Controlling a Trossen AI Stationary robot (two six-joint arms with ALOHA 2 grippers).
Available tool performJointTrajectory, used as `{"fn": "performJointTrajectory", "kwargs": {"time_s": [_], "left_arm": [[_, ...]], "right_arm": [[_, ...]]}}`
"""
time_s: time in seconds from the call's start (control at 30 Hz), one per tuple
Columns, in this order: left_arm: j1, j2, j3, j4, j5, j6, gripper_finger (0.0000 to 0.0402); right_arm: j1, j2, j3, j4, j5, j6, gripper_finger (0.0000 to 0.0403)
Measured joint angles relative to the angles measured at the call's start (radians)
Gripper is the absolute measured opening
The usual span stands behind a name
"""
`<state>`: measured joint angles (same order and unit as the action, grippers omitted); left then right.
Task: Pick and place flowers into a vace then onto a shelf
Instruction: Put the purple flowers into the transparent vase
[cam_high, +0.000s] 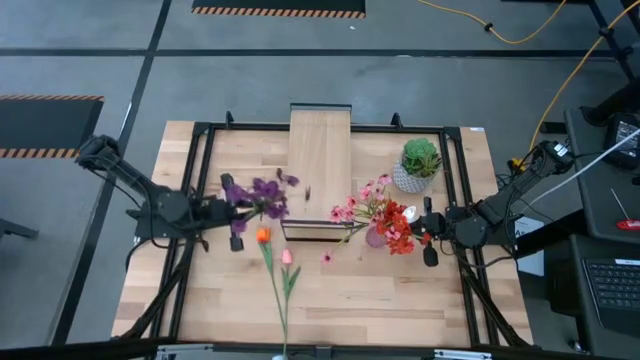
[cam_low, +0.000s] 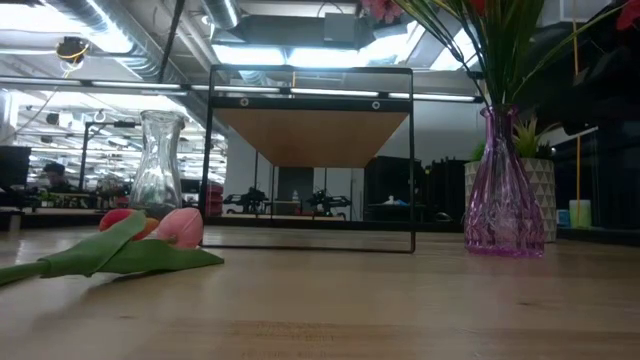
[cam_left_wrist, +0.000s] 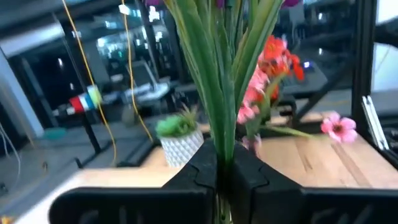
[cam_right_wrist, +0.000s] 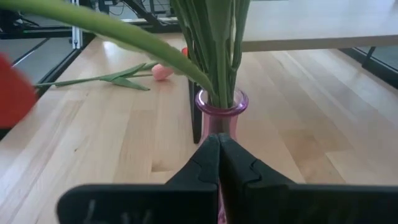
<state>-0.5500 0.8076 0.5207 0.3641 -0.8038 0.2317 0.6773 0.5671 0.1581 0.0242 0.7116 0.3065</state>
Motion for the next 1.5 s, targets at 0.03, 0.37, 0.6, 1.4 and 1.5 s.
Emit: {"fn": "performJointTrajectory", "kwargs": {"time_s": [0.03,0.37,0.6,1.4,1.5], "left_arm": [[0.007,-0.023,-0.020,0.037,0.009,0.029,0.0008],[0.080,-0.158,-0.180,0.162,0.051,0.064,0.0008],[0.088,-0.181,-0.220,0.166,-0.011,0.071,0.0008],[0.087,-0.199,-0.421,0.364,-0.006,0.013,0.0009],[0.087,-0.199,-0.478,0.428,-0.006,0.010,0.0009]], "right_arm": [[0.000,0.000,0.000,0.000,0.000,0.000,0.0002],[0.000,0.001,0.000,0.000,0.001,0.003,0.0002],[0.000,0.000,0.000,0.001,0.002,0.003,0.0002],[0.000,0.000,0.000,0.001,0.002,0.017,0.0002],[0.000,0.000,0.000,0.001,0.002,0.030,0.0002]]}}
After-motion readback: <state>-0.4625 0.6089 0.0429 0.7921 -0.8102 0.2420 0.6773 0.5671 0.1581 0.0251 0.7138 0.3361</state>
